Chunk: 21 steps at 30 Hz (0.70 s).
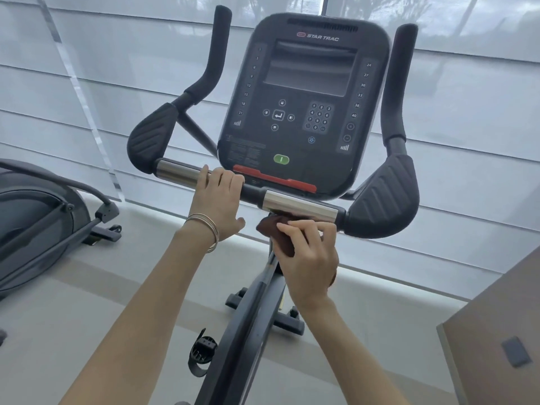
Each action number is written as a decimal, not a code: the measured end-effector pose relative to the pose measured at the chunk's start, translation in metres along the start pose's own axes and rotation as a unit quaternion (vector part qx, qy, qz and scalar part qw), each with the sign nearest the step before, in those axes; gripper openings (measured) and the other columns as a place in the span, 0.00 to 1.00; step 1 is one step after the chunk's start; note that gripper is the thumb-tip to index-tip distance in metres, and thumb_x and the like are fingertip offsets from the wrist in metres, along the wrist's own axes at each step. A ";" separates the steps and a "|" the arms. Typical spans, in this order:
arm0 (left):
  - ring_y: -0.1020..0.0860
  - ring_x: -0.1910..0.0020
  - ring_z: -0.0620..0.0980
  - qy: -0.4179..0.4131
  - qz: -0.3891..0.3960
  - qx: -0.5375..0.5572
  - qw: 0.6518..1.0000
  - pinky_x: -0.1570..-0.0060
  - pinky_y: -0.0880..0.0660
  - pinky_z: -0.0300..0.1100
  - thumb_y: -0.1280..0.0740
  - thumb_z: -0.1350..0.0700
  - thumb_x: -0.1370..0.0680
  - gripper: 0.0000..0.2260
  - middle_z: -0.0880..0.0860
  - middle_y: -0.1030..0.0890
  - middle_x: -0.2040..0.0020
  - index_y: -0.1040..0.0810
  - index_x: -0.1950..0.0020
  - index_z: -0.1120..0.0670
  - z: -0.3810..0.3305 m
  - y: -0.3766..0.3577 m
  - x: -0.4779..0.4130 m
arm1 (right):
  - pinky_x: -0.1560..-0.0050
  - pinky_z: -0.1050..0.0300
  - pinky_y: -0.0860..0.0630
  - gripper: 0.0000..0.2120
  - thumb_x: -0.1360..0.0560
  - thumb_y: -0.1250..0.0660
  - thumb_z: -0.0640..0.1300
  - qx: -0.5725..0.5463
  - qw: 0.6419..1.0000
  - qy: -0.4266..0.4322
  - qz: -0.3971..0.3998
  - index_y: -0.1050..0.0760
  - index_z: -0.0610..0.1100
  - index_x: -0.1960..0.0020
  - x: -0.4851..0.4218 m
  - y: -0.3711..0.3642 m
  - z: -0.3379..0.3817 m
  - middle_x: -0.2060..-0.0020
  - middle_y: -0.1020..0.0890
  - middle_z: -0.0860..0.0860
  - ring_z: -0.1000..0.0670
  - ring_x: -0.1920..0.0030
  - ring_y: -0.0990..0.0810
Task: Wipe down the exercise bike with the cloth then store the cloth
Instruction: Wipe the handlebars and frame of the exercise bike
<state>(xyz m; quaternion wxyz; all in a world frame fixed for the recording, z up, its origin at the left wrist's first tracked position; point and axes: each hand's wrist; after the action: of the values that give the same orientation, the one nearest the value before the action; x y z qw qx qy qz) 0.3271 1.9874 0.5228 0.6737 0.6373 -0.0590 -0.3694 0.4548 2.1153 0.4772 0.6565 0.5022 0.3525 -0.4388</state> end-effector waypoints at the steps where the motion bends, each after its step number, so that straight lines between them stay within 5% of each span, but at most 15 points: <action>1: 0.36 0.35 0.57 -0.005 0.000 0.001 1.000 0.28 0.49 0.56 0.31 0.44 0.31 0.28 0.55 0.31 0.37 0.38 0.37 0.53 0.001 0.000 0.000 | 0.66 0.57 0.22 0.07 0.35 0.23 0.43 -0.007 1.000 0.003 0.005 0.17 0.44 0.58 -0.002 -0.006 0.007 0.62 0.17 0.51 0.50 0.55 0.29; 5: 0.36 0.33 0.56 -0.030 -0.012 0.018 0.999 0.27 0.50 0.54 0.30 0.47 0.30 0.29 0.54 0.30 0.35 0.38 0.35 0.53 0.009 -0.001 0.002 | 0.63 0.52 0.21 0.06 0.34 0.24 0.43 -0.028 0.999 0.020 0.029 0.17 0.44 0.57 -0.008 -0.014 0.021 0.61 0.16 0.50 0.48 0.54 0.26; 14: 0.34 0.37 0.57 -0.034 -0.037 0.020 0.999 0.28 0.48 0.56 0.28 0.47 0.34 0.30 0.54 0.28 0.39 0.35 0.37 0.53 0.010 -0.008 0.003 | 0.62 0.60 0.25 0.09 0.36 0.22 0.43 0.018 0.999 0.008 -0.035 0.18 0.44 0.57 0.002 0.035 -0.027 0.61 0.17 0.51 0.49 0.54 0.28; 21: 0.37 0.32 0.57 -0.026 -0.009 0.006 1.000 0.27 0.50 0.54 0.33 0.50 0.28 0.27 0.56 0.32 0.34 0.39 0.33 0.55 0.008 0.002 0.007 | 0.64 0.55 0.23 0.04 0.33 0.26 0.42 -0.077 0.994 0.060 0.044 0.18 0.45 0.58 -0.020 -0.002 0.029 0.61 0.17 0.51 0.47 0.55 0.25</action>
<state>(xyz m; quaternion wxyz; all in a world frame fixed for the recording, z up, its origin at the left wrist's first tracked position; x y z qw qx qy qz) 0.3283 1.9771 0.5230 0.6651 0.6317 -0.0733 -0.3915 0.4459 2.0912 0.5022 0.6893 0.4908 0.4014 -0.3505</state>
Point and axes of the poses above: each hand's wrist, its own x-axis away from the middle knuckle, its own y-axis out of the back of the hand, z = x × y
